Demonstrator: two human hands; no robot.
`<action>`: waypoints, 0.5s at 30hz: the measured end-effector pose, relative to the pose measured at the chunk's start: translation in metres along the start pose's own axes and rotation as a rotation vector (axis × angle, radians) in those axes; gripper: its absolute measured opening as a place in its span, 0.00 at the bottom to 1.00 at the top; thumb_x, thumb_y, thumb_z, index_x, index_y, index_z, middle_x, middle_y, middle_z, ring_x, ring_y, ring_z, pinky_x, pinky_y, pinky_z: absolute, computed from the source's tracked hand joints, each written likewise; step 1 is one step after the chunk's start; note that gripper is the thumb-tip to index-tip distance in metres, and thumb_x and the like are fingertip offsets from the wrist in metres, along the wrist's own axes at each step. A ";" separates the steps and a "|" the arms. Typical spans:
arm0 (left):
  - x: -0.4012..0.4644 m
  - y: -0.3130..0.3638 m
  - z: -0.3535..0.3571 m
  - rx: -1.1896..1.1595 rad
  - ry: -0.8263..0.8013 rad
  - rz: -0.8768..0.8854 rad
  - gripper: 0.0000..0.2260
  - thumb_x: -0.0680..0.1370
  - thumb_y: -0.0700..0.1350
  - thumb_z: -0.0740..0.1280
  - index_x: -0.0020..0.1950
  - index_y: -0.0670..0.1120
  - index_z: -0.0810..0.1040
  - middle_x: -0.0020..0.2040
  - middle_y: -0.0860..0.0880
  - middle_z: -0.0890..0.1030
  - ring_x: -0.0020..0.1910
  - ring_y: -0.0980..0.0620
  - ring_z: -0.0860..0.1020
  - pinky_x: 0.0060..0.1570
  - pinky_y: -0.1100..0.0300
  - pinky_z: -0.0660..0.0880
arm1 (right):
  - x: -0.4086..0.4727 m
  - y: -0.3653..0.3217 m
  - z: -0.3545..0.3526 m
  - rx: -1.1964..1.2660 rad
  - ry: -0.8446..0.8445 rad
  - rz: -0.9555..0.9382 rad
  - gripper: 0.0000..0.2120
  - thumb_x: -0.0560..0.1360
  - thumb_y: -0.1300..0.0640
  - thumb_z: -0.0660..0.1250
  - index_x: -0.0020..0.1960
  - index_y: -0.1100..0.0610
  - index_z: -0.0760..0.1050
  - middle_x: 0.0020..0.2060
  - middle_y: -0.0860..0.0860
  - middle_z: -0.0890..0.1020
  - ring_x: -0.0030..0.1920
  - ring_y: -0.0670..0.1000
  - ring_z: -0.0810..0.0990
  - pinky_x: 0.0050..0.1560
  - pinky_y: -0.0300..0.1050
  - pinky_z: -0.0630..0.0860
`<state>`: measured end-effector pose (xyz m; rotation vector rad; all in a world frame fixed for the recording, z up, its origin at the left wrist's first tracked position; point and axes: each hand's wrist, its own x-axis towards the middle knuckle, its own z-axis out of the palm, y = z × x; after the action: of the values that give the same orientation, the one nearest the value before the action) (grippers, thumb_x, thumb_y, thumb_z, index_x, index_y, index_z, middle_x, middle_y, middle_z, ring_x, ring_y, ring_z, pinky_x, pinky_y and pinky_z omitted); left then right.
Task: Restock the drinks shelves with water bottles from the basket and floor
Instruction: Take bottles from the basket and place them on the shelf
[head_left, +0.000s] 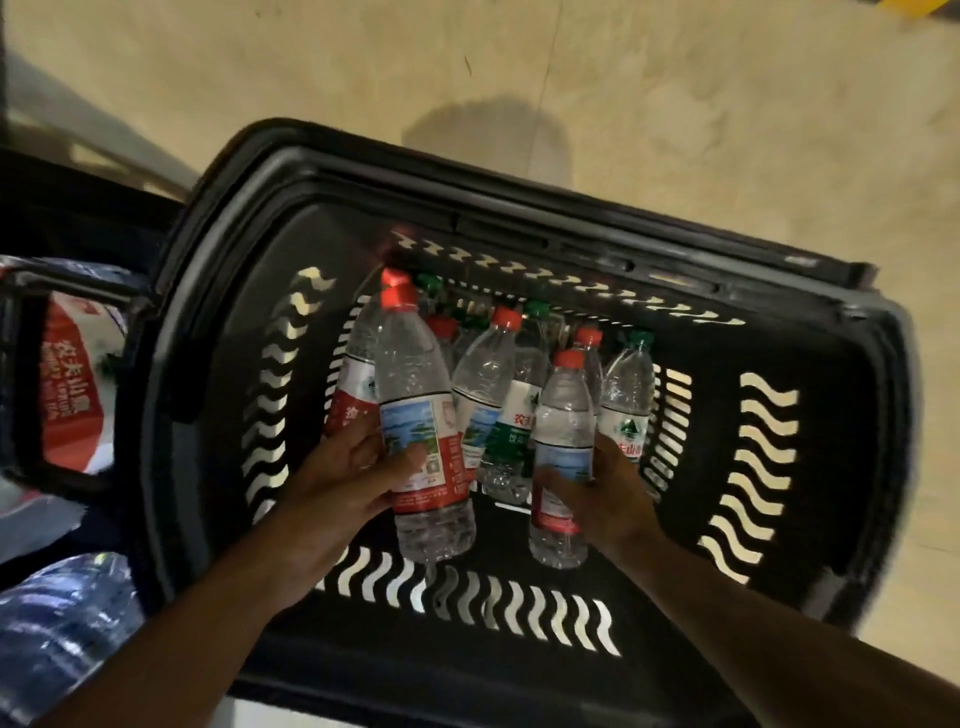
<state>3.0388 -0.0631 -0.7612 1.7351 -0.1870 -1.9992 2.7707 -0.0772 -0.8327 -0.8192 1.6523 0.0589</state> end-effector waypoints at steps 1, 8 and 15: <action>-0.007 0.001 0.004 -0.018 -0.003 -0.005 0.23 0.75 0.45 0.72 0.70 0.54 0.74 0.65 0.52 0.83 0.64 0.54 0.81 0.54 0.60 0.81 | -0.007 -0.009 -0.009 -0.017 -0.029 0.021 0.22 0.73 0.52 0.77 0.63 0.47 0.73 0.53 0.45 0.82 0.57 0.48 0.82 0.50 0.40 0.78; -0.097 0.043 0.032 -0.140 0.003 0.043 0.24 0.70 0.44 0.76 0.65 0.52 0.80 0.63 0.47 0.84 0.61 0.47 0.83 0.51 0.58 0.83 | -0.101 -0.092 -0.061 0.068 -0.130 0.000 0.21 0.73 0.56 0.77 0.64 0.54 0.76 0.55 0.53 0.85 0.54 0.53 0.85 0.61 0.58 0.81; -0.288 0.144 0.054 -0.197 -0.083 0.194 0.20 0.74 0.43 0.74 0.66 0.51 0.81 0.65 0.44 0.82 0.62 0.45 0.82 0.52 0.58 0.82 | -0.291 -0.223 -0.127 0.184 -0.219 -0.204 0.27 0.68 0.52 0.77 0.65 0.56 0.79 0.55 0.55 0.87 0.56 0.58 0.86 0.61 0.59 0.81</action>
<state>3.0477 -0.0738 -0.4351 1.4566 -0.1726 -1.8818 2.7892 -0.1646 -0.4550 -0.8059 1.3402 -0.1401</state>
